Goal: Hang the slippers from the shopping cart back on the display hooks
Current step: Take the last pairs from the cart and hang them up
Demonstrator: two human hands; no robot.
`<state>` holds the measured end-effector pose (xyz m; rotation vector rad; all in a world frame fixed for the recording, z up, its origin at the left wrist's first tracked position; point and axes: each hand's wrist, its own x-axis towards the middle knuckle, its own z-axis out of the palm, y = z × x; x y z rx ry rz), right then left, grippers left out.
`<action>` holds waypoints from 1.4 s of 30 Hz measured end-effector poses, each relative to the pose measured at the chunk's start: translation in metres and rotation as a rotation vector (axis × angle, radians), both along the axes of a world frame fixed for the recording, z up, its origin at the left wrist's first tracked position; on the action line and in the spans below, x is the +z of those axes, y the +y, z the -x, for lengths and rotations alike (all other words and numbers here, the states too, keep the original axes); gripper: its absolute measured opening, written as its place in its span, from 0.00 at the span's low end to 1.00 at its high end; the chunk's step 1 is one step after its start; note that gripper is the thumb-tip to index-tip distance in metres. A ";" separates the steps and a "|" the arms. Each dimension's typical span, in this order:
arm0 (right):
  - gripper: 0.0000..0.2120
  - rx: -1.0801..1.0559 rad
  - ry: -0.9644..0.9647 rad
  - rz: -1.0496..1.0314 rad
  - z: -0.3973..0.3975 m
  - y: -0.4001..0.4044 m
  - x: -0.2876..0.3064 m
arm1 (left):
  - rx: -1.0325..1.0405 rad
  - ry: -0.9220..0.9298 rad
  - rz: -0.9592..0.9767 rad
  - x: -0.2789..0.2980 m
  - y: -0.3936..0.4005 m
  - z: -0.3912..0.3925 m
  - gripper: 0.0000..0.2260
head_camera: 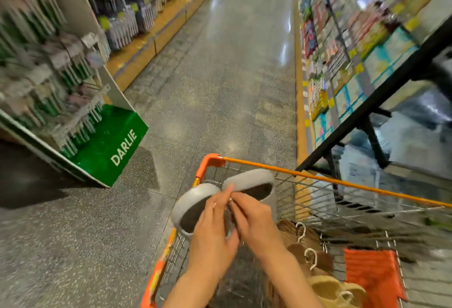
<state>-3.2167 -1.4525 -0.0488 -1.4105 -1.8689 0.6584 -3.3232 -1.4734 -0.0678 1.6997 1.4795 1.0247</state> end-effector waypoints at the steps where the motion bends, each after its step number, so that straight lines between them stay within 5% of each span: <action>1: 0.12 0.019 0.012 -0.061 0.010 -0.004 0.024 | 0.003 0.004 -0.054 0.022 -0.004 0.012 0.30; 8: 0.08 0.230 0.157 -0.303 0.100 -0.044 0.166 | 0.031 0.119 -0.240 0.159 -0.053 0.119 0.42; 14: 0.10 0.511 0.388 -0.388 0.199 -0.095 0.234 | 0.280 0.213 -0.301 0.223 -0.140 0.223 0.43; 22: 0.12 1.079 0.495 -0.301 0.324 -0.181 0.259 | 0.875 0.487 -0.382 0.242 -0.292 0.306 0.19; 30: 0.09 1.711 0.585 -0.029 0.364 -0.316 0.267 | 1.558 0.668 -0.280 0.241 -0.450 0.252 0.17; 34: 0.06 1.911 0.589 0.021 0.353 -0.391 0.263 | 1.825 0.843 -0.180 0.240 -0.509 0.191 0.15; 42: 0.12 2.201 0.583 0.297 0.332 -0.521 0.266 | 2.277 0.901 -0.086 0.257 -0.599 0.098 0.08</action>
